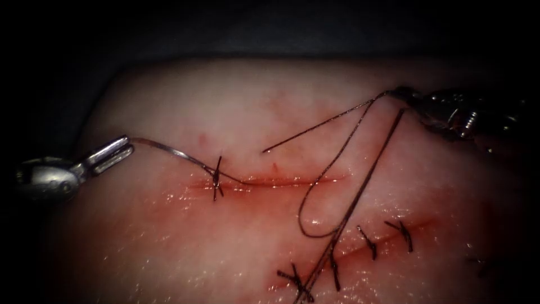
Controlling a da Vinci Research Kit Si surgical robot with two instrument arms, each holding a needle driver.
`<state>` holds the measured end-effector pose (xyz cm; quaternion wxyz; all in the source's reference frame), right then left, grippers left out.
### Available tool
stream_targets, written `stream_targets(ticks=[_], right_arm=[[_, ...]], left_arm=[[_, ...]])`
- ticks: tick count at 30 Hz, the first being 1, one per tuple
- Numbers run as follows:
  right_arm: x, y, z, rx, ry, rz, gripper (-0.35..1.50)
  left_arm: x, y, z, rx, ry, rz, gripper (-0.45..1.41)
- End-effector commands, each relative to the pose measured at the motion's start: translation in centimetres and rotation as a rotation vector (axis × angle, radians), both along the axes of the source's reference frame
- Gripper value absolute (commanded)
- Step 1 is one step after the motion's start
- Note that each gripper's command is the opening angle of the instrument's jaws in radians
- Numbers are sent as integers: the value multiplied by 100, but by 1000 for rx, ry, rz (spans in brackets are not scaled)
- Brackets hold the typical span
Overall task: Wound Closure
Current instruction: Use the right gripper to move the suture out of the way.
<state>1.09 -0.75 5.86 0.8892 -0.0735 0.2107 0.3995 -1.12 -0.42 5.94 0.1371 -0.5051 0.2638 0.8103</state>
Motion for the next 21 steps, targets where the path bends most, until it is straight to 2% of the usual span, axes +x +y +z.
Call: stream_targets(ticks=[1,3,6,12,14,15,17,21], right_arm=[[3,49,12,-40,-3,-18,-35],[4,77,22,-80,-3,-72,-35],[13,104,36,-112,40,-110,-35],[37,134,58,-282,10,-250,-35],[38,134,63,-303,18,-279,-32],[38,133,64,-309,34,-283,19],[36,124,66,-265,140,-187,116],[29,92,57,-248,258,-142,136]], left_arm=[[-7,6,3,-1,0,3,-45],[-8,6,3,-1,1,2,-45],[-10,6,3,0,4,2,-45],[-13,6,4,5,12,12,-45],[-13,4,4,11,14,10,-45],[-13,2,4,9,14,14,-45],[-14,-1,4,17,7,25,-45],[-22,-16,7,68,-42,73,-45]])
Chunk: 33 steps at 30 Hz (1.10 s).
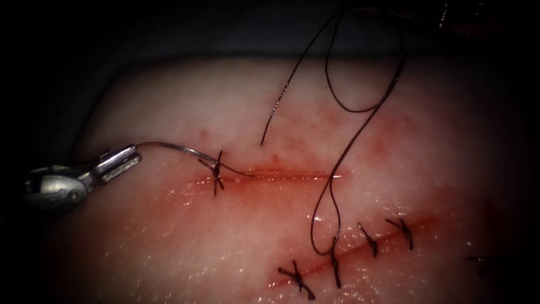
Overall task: Wound Closure
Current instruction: Use the right gripper to move the suture out of the way.
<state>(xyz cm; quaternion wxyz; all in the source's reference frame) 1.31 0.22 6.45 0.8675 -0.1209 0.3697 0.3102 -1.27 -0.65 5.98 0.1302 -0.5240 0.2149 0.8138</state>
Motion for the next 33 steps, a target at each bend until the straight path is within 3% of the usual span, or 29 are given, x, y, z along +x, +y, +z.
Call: stream_targets(ticks=[1,11,15,20,23,28,33], right_arm=[[4,-13,-6,10,38,2,138],[-34,-105,-69,51,230,-13,145],[-52,-150,-103,10,307,-33,145],[-76,-181,-129,-63,338,-121,148],[-94,-183,-134,-120,291,-168,148],[-116,-200,-130,-73,280,-206,148],[-88,-243,-119,141,371,-51,131]], left_arm=[[-10,1,4,11,-7,18,-45],[-32,-68,33,214,-87,43,-45],[-29,-74,57,266,-152,10,-45],[-29,-70,77,321,-241,-1,-45],[-28,-70,77,356,-293,9,-45],[-27,-70,72,421,-442,1,-45],[-34,-69,72,451,-552,-30,-45]])
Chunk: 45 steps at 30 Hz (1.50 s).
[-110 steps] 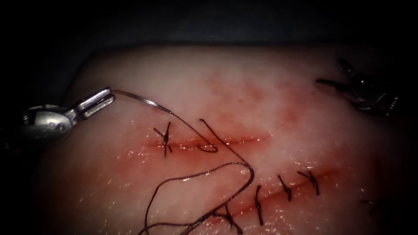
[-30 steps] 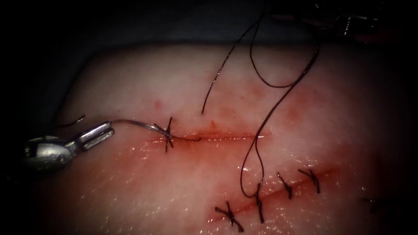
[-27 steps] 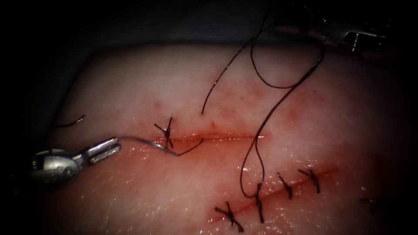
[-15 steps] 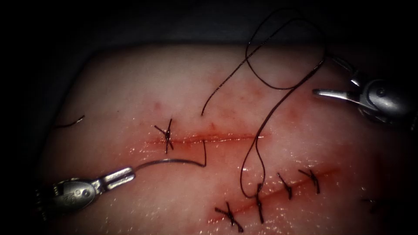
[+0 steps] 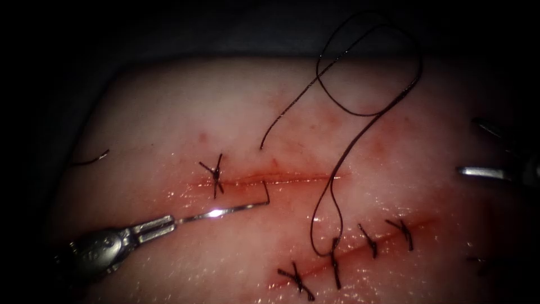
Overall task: Wound Closure
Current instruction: Use the right gripper to move the suture out of the way, then hand the needle back to the right gripper.
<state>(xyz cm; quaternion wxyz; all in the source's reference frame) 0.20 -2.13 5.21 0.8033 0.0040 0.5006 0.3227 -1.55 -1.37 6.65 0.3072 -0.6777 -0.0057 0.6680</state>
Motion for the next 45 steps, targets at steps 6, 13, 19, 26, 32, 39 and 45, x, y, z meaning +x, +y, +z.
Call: stream_targets(ticks=[6,13,19,26,32,39,45], right_arm=[[84,-58,19,211,211,248,124],[159,-98,28,445,387,429,94],[190,-111,41,552,419,522,106],[223,-99,70,581,393,558,119],[241,-78,88,594,374,591,128],[256,-67,97,600,372,594,121],[258,-56,88,600,387,607,27]], left_arm=[[-22,2,10,24,-68,-25,-45],[-38,4,13,33,-105,-53,-45],[-39,12,9,28,-139,-79,-45],[-42,10,-2,26,-142,-84,-45],[-41,7,-1,29,-145,-83,-45],[-41,5,-1,16,-141,-82,-45],[-42,2,1,3,-136,-82,-45]])
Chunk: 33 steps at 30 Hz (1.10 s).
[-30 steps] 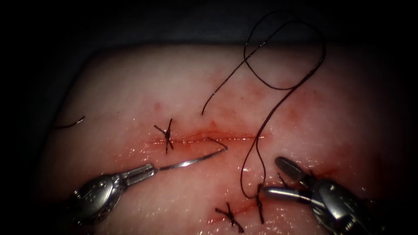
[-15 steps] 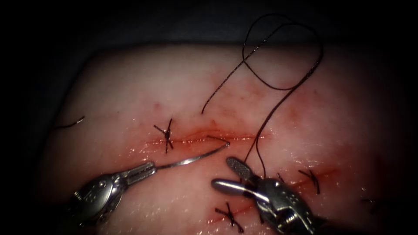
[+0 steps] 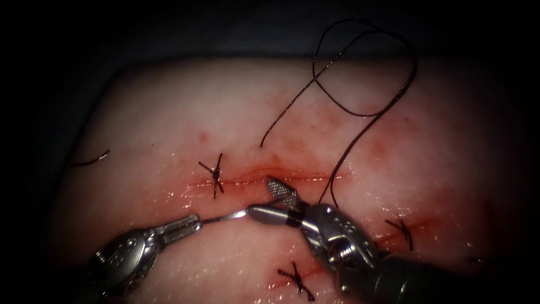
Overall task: Wound Closure
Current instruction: Hand the needle back to the right gripper, then pass the needle back to the left gripper to adjust grip.
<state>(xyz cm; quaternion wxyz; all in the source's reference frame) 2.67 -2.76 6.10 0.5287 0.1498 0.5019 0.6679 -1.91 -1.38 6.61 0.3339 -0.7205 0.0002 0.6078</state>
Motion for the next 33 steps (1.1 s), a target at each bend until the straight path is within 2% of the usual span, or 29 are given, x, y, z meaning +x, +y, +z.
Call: stream_targets(ticks=[1,7,10,13,16,17,22,24,28,31,33], right_arm=[[11,9,-3,-10,10,9,-35],[9,14,-2,-23,-45,14,-35],[7,19,0,-45,-60,-22,-35],[7,23,-1,-86,-72,-84,-35],[7,26,-3,-124,-90,-161,-35],[7,27,-3,-135,-94,-189,-35],[3,34,-3,-236,-116,-316,-35],[1,39,-5,-274,-121,-343,-35],[0,46,-8,-343,-143,-386,-35],[1,50,-14,-406,-156,-410,-35],[2,51,-21,-436,-154,-421,-35]], left_arm=[[-7,3,5,0,-1,-1,-45],[-11,2,6,-1,3,2,-45],[-18,2,6,15,37,14,-45],[-23,4,5,67,87,50,19],[-25,9,-1,146,162,81,52],[-25,11,-5,178,185,98,62],[-22,24,-32,232,280,210,86],[-21,31,-45,253,305,240,91],[-26,49,-63,276,310,245,93],[-38,60,-65,294,329,263,81],[-50,63,-60,313,374,308,78]])
